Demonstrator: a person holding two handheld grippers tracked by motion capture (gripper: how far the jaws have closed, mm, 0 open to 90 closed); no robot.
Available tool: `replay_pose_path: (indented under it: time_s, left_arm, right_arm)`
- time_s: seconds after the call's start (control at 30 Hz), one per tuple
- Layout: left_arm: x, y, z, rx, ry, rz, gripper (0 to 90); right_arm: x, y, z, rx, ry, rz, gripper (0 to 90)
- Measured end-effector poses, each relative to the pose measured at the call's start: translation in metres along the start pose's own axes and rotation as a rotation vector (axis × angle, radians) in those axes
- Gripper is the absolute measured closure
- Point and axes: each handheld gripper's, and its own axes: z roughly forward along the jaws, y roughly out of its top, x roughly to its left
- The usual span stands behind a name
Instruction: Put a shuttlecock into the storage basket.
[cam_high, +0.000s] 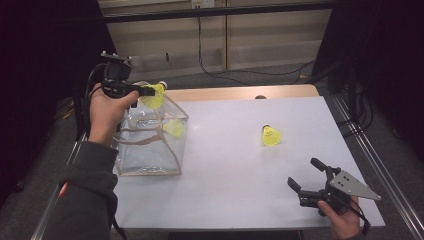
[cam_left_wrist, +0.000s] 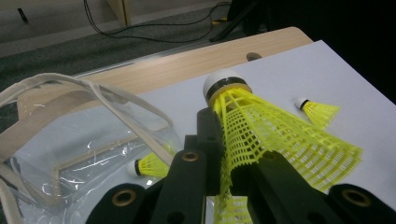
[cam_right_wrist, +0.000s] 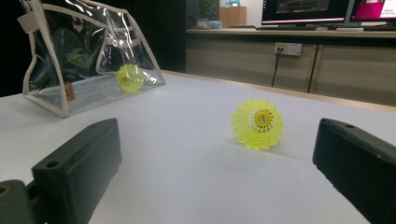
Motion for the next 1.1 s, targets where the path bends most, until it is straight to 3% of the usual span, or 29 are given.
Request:
replay_pose_path:
  time_s: [1.1]
  left_arm:
    - [0.024, -0.011, -0.002, -0.003, 0.068, -0.061, 87.2]
  right_arm:
    - [0.0, 0.0, 0.0, 0.0, 0.0, 0.0, 1.2]
